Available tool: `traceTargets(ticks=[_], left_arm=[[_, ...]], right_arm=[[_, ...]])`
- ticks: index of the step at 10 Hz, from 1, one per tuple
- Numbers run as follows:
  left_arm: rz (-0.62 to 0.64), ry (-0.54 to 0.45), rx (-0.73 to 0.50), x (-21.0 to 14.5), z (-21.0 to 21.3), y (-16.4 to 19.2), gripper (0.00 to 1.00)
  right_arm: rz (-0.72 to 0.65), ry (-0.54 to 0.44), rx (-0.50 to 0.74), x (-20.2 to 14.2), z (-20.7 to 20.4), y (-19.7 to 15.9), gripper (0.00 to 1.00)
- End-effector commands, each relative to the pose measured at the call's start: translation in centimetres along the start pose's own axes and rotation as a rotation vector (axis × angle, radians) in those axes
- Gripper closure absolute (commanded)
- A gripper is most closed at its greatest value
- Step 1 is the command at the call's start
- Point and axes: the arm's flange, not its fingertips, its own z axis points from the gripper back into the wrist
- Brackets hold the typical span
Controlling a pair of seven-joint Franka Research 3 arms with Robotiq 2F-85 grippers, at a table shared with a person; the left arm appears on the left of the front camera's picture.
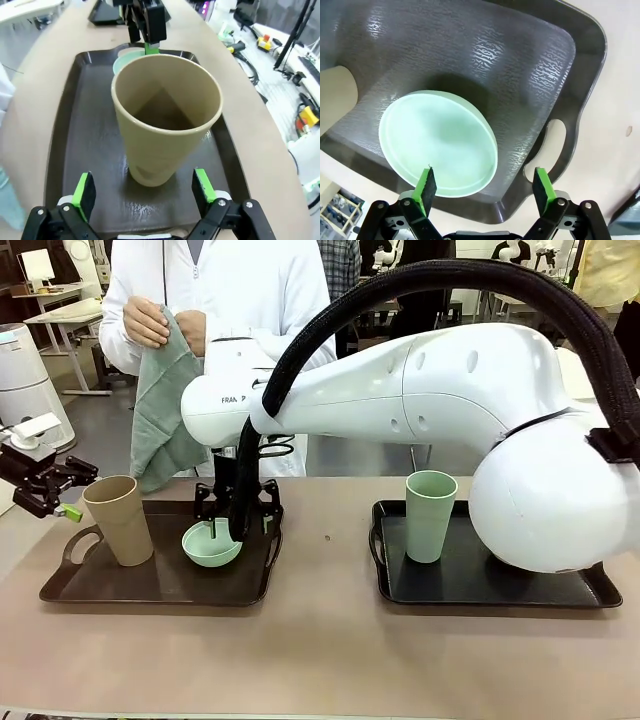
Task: Set up a tray with a mat and arrange the tableware.
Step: Pick up the Picnic Bowl and Reusable plastic cup from the Handle tray in front of the human's position and hold them in the air.
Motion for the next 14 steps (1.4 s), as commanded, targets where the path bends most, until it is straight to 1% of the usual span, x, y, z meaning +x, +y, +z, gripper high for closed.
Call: traceTargets(ticks=[1, 3, 5, 7, 9, 14], left_arm=[[-0.026, -0.020, 0.008, 0.2, -0.6, -0.8, 0.00], [-0.026, -0.010, 0.001, 0.1, -1.8, -0.7, 0.00], [-0.026, -0.024, -0.035, 0.0, -2.6, -0.6, 0.00], [-0.024, -0.054, -0.095, -0.1, -2.9, -0.9, 0.00], [-0.017, -0.062, -0.139, -0.3, -3.0, -1.1, 0.00], [-0.044, -0.065, -0.186, -0.4, -5.0, -0.6, 0.00]], right_arm=[[0.000, -0.045, -0.037, 0.7, -0.2, 1.3, 0.00], [0.007, -0.038, -0.035, 1.3, -1.0, 1.7, 0.00], [0.005, -0.030, -0.027, 2.0, -1.7, 1.7, 0.00], [-0.004, -0.026, -0.023, 2.4, -2.2, 1.7, 0.00], [-0.004, -0.031, -0.016, 2.4, -2.3, 1.6, 0.00], [0.016, -0.041, 0.005, 2.4, -2.5, 1.6, 0.00]])
